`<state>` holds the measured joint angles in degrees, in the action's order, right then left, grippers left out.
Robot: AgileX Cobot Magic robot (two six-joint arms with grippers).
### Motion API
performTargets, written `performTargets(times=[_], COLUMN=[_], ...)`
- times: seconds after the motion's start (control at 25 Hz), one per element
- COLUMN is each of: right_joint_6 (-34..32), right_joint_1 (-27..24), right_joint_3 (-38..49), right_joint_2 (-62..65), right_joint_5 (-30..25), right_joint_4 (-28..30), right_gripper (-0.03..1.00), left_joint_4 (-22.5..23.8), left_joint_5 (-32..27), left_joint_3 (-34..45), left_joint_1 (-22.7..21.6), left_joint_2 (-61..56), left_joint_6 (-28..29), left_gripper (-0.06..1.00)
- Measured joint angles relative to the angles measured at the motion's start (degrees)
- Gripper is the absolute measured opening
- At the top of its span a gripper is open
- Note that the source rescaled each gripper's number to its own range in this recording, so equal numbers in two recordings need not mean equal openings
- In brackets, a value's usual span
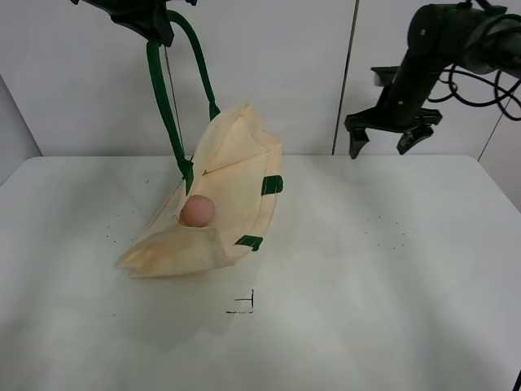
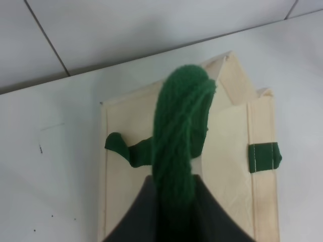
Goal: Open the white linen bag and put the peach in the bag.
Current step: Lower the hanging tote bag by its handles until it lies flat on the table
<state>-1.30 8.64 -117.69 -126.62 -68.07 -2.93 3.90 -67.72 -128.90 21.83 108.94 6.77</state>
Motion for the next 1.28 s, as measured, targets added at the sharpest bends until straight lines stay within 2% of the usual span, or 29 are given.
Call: performTargets(times=[0.2, 0.4, 0.52, 0.76, 1.28], right_joint_6=[0.0, 0.1, 0.1, 0.7, 3.0], right_joint_1=[-5.5, -5.6, -5.5, -5.5, -5.5], right_joint_3=[0.0, 0.1, 5.1, 22.9, 69.6], right_joint_2=[0.0, 0.0, 3.9, 20.4, 70.1], right_joint_5=[-1.3, -1.3, -1.3, -1.3, -1.2], right_joint_4=[0.2, -0.6, -1.4, -1.4, -1.4], right_gripper=[1.00, 1.00, 1.00, 1.00, 1.00], left_joint_4=[0.0, 0.0, 0.0, 0.0, 0.0], left_joint_5=[0.0, 0.0, 0.0, 0.0, 0.0], left_joint_3=[0.0, 0.0, 0.0, 0.0, 0.0], left_joint_1=[0.0, 0.0, 0.0, 0.0, 0.0], left_joint_2=[0.0, 0.0, 0.0, 0.0, 0.0], left_joint_6=[-0.1, -0.1, -0.1, -0.1, -0.1], left_gripper=[0.00, 0.00, 0.00, 0.00, 0.00])
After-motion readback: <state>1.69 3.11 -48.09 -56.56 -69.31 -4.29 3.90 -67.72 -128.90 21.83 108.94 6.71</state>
